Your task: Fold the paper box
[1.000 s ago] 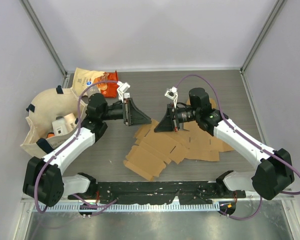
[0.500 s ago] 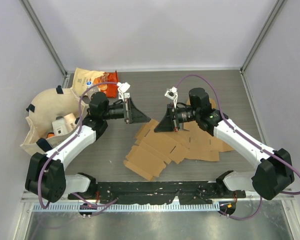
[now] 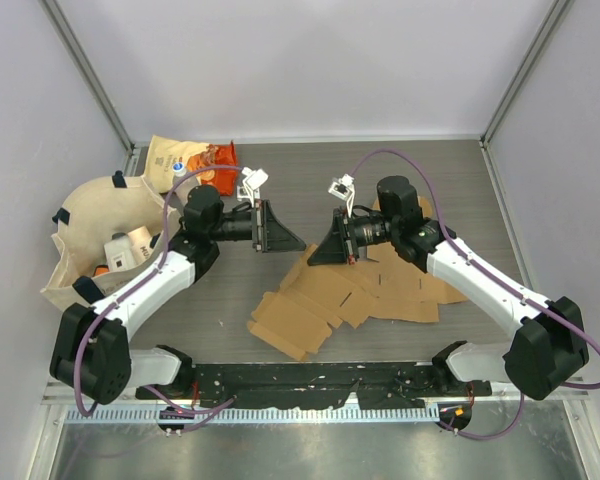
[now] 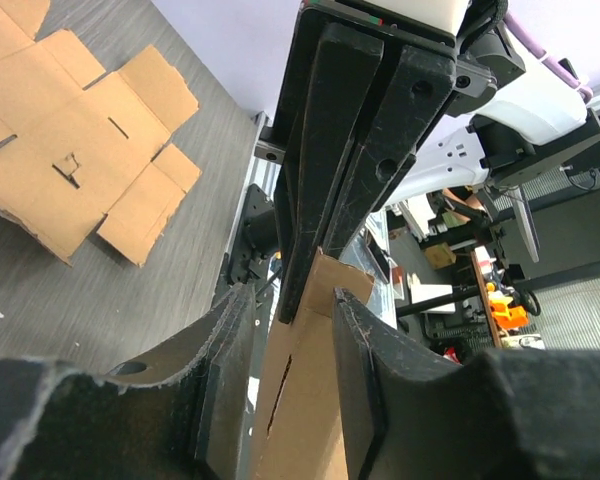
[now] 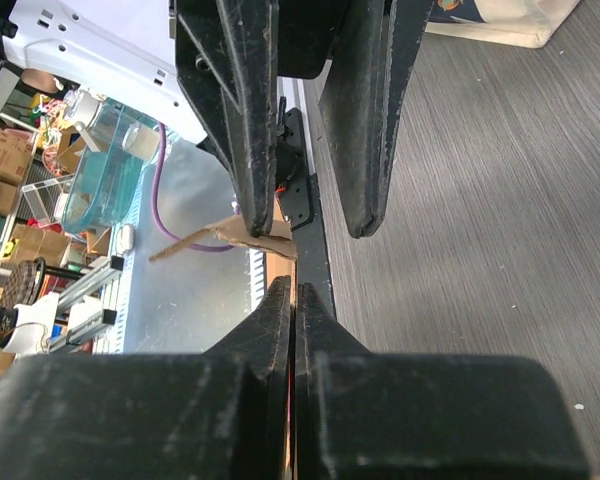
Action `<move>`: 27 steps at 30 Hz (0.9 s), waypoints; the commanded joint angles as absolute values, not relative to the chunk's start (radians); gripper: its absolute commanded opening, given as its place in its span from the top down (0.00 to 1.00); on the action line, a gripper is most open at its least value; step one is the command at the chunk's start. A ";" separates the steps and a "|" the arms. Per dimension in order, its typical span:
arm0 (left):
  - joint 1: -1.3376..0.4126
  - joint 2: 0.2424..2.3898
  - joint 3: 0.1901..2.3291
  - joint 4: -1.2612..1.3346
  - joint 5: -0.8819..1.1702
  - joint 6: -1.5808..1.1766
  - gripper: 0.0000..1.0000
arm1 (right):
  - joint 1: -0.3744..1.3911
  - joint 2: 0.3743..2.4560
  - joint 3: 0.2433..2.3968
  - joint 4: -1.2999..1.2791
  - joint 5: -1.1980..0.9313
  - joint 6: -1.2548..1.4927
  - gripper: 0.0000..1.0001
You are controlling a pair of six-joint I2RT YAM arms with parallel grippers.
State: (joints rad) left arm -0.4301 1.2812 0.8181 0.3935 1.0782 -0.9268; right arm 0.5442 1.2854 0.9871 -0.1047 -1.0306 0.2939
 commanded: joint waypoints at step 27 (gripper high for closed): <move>-0.509 1.249 0.896 0.336 1.083 -0.776 1.00 | 0.574 1.259 1.002 -0.109 -0.954 0.290 0.82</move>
